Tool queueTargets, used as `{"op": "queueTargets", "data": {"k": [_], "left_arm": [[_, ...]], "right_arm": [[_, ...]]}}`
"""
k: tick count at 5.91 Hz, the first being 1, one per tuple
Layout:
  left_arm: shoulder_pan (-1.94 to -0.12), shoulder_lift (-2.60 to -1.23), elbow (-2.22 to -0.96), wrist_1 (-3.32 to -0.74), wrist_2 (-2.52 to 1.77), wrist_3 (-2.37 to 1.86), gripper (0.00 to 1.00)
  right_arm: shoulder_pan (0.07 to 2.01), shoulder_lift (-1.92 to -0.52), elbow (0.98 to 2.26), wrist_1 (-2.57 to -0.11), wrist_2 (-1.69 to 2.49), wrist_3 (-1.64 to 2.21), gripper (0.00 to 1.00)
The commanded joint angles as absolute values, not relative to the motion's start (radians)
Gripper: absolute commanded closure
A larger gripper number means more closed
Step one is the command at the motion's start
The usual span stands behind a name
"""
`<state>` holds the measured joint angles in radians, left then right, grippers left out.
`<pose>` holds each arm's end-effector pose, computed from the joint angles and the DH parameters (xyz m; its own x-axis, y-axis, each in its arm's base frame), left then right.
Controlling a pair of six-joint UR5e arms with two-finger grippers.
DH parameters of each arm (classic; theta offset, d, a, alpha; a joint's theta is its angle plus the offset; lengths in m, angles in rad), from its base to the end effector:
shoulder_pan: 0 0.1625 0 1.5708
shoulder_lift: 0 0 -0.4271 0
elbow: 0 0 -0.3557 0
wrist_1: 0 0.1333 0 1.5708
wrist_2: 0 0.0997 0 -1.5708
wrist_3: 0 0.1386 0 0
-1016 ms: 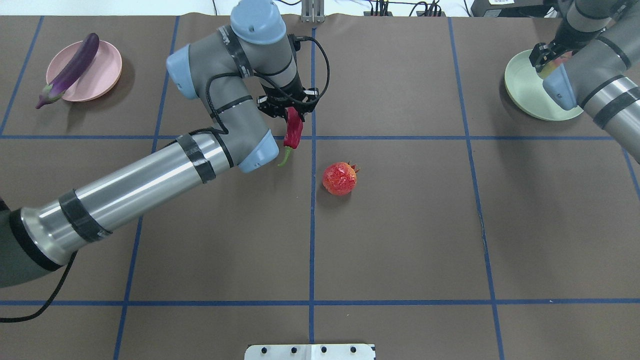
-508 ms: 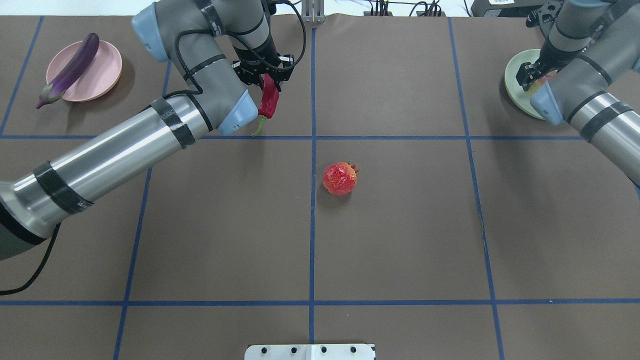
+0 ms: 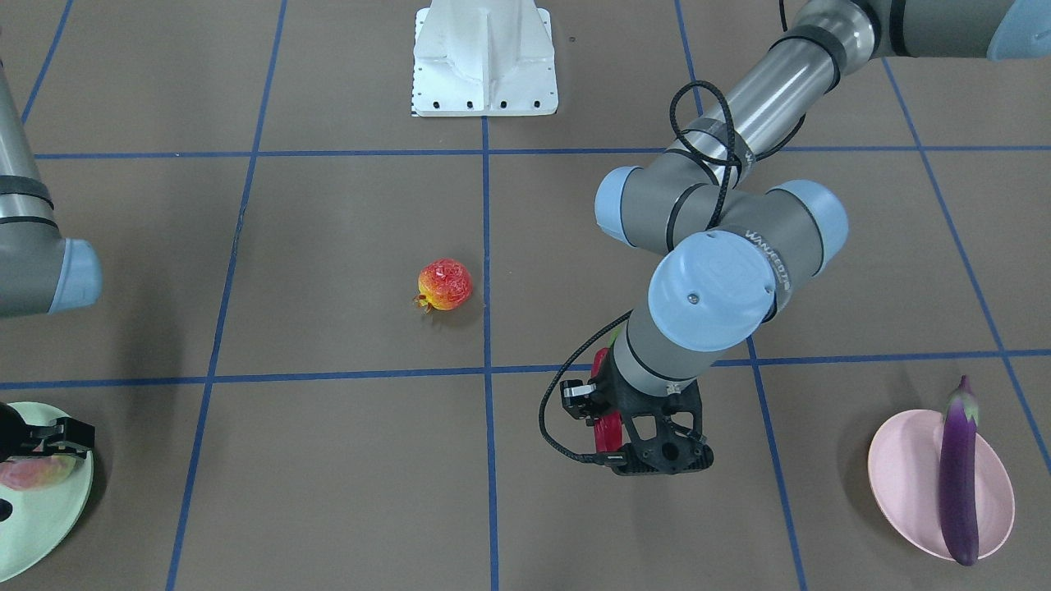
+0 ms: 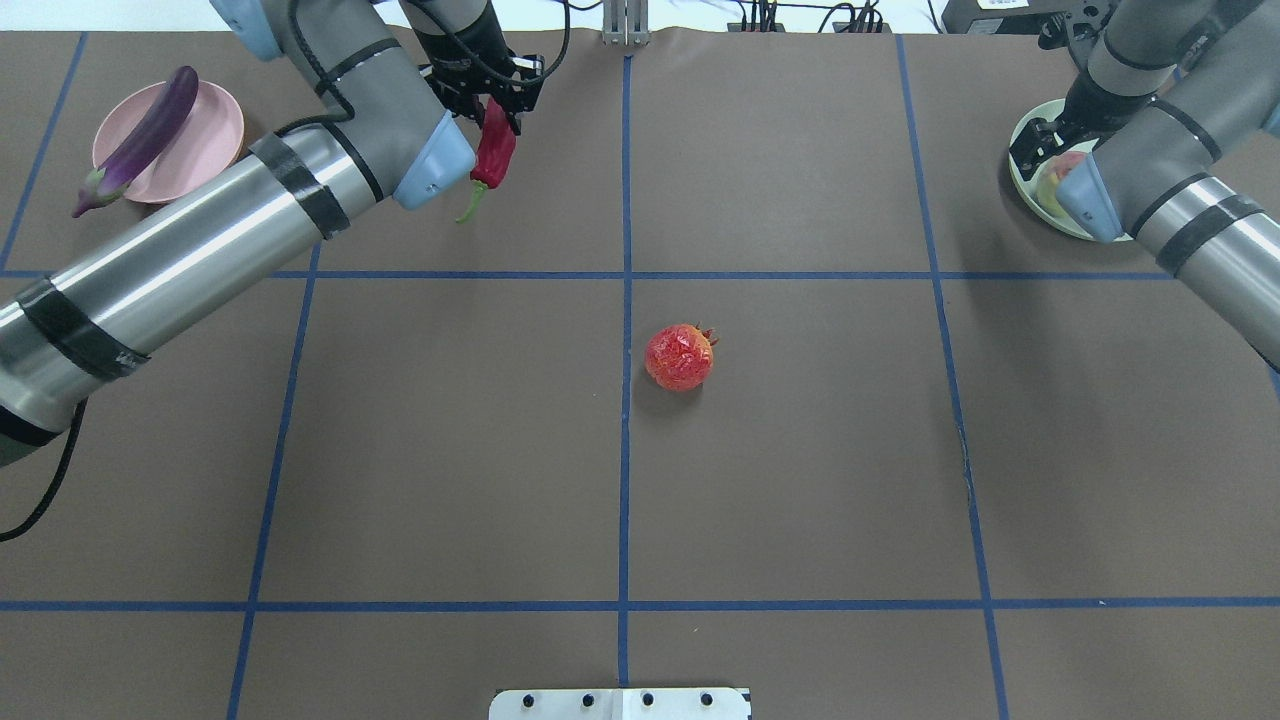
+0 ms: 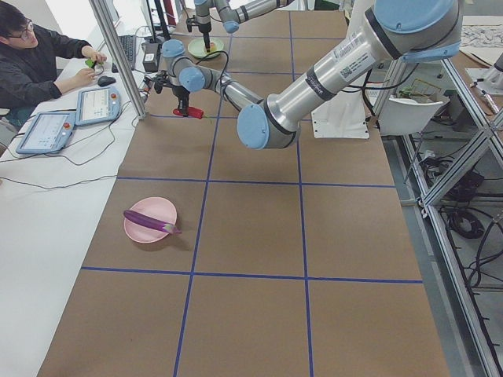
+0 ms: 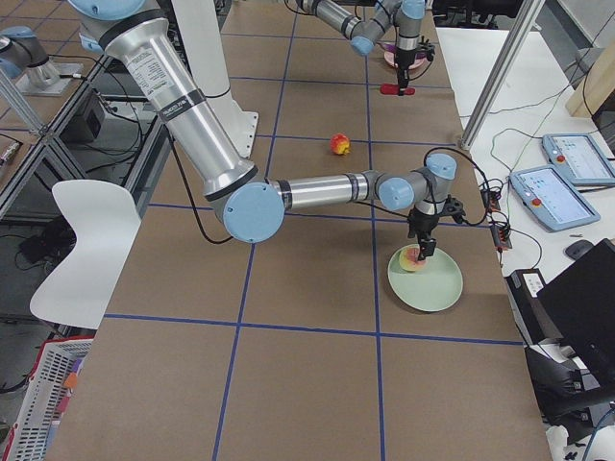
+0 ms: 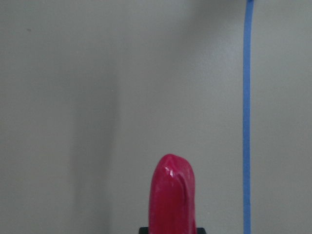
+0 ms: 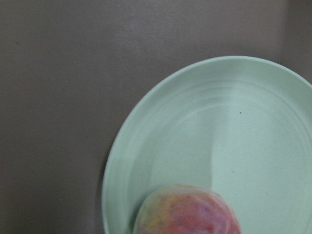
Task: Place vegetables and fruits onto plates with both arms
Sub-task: 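Carry the chili to the pink plate while the right gripper releases the peach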
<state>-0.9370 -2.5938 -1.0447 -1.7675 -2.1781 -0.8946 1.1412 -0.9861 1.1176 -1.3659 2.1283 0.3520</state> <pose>0.4459 -0.6983 0.2391 0.6341 0.0051 -0.7733 0.0626 0.9964 0.0579 -0.2459 -0.6807 0.5501 0.7914 -0.1849 0.5826 0.1282 0.9822 0.1377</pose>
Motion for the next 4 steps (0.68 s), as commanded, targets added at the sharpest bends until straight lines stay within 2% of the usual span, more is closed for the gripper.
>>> {"op": "queueTargets", "data": {"k": [1,4], "left_arm": [[-1.021,-2.577,-1.039,-1.632,-2.172,-0.641,1.00],[-1.112,-2.475,-1.013,-1.555,-2.057,-0.312,1.00]], "right_arm": [[1.154,-0.982,1.217,-1.406,2.254,0.414,0.01],[1.074,-0.976,1.423,-1.453,2.315,0.749,0.01]]}}
